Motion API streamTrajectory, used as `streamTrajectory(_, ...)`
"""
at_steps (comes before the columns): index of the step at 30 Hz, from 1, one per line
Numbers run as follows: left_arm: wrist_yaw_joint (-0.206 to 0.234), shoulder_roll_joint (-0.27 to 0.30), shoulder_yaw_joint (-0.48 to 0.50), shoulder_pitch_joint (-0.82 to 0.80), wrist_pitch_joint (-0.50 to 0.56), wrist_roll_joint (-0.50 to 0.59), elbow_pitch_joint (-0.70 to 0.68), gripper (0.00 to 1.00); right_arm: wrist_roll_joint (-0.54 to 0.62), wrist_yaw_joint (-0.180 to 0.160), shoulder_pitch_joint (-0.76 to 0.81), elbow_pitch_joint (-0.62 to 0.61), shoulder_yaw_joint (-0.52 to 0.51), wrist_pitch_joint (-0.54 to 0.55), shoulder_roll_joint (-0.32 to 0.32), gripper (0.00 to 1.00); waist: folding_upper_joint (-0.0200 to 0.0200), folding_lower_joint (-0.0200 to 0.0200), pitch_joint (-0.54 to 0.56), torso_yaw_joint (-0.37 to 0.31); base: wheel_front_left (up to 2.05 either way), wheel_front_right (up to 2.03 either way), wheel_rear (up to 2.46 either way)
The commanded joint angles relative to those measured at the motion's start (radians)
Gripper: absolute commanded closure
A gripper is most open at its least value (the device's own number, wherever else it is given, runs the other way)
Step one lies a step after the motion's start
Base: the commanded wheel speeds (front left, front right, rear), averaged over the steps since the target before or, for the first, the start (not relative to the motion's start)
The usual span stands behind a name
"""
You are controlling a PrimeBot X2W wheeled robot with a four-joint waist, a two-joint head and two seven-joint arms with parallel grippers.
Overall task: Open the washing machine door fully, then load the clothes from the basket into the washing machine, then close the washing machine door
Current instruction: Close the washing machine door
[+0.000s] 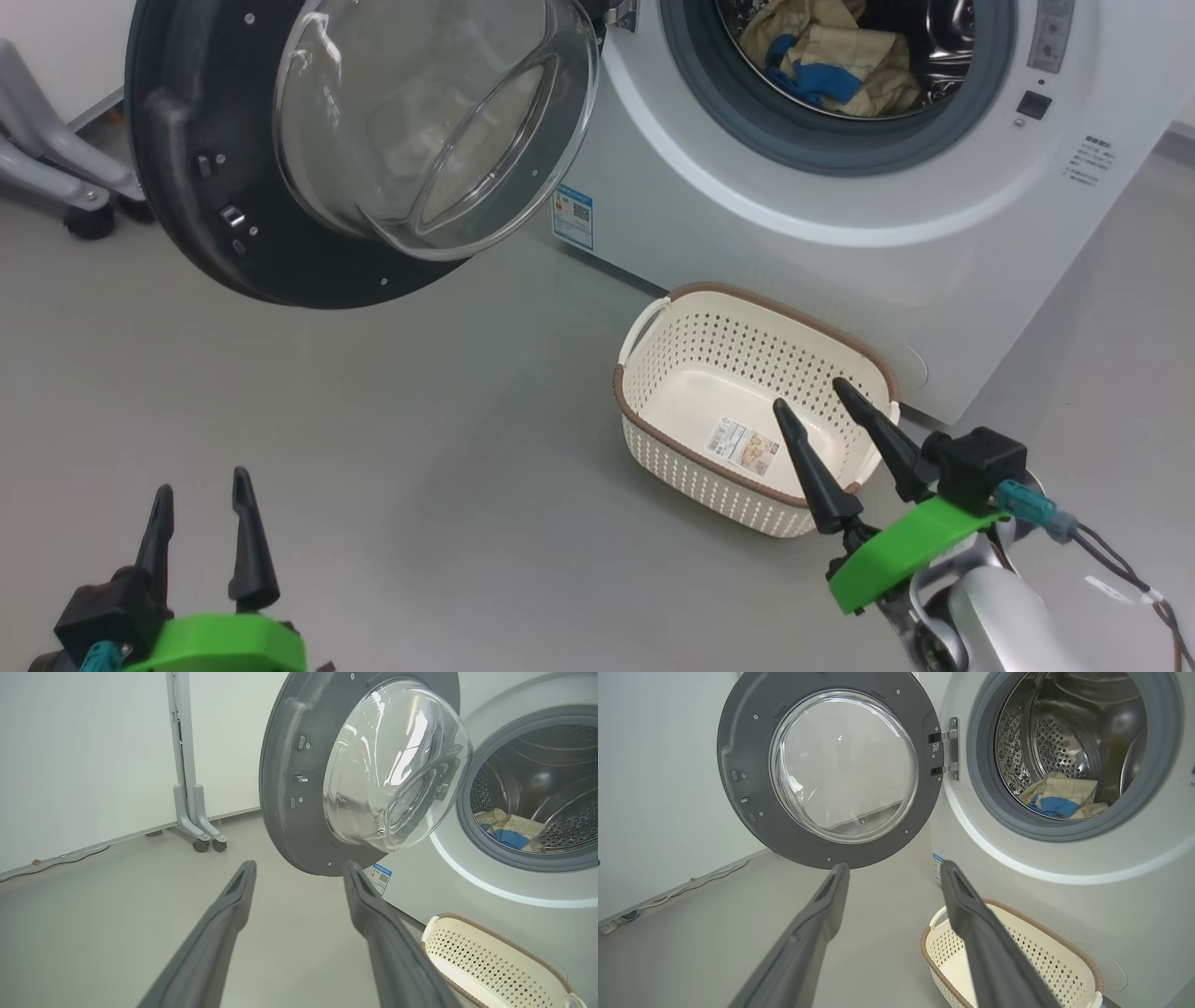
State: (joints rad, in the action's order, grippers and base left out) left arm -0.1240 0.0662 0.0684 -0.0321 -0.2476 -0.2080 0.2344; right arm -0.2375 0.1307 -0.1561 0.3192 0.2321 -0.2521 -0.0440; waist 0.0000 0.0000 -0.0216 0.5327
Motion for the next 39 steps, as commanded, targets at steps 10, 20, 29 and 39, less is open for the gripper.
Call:
streamTrajectory(10,-0.005,0.008,0.031,-0.042,-0.014,0.012,-0.016,0.00,0.001,0.000,-0.030,-0.041,-0.005,-0.010,-0.006,0.00,0.0000,0.0000,0.002,-0.001,0.00,0.00,0.00)
streamTrajectory(20,-0.006,0.010,0.057,-0.063,-0.014,-0.018,-0.038,1.00,0.043,0.000,-0.022,-0.051,-0.020,-0.010,-0.006,0.00,0.0000,0.0000,-0.037,0.009,0.00,0.00,0.00)
streamTrajectory(29,-0.006,0.092,0.101,-0.184,-0.014,-0.099,-0.099,1.00,0.114,0.000,-0.029,-0.084,-0.042,-0.010,-0.043,0.00,0.0000,0.0000,-0.156,0.019,0.00,0.00,0.00)
streamTrajectory(39,-0.007,0.264,0.217,-0.353,-0.001,-0.276,-0.076,1.00,0.142,0.000,-0.051,-0.114,-0.043,-0.010,-0.103,0.00,0.0000,0.0000,-0.284,-0.042,0.00,0.00,0.00)
